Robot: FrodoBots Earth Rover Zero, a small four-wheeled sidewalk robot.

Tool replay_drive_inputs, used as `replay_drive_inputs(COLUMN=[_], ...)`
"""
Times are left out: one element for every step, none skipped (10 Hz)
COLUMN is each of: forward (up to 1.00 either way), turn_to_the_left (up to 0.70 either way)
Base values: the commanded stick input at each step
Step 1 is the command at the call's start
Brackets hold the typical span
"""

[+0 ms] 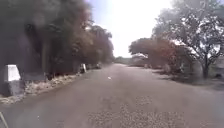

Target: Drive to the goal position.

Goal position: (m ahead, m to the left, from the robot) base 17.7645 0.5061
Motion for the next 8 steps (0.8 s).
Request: replay_drive_inputs(forward=[0.50,0.50,0.50,0.50,0.50,0.50,0.50,0.50], turn_to_the_left=[0.00,0.00,0.00,0.00,0.00,0.00,0.00,0.00])
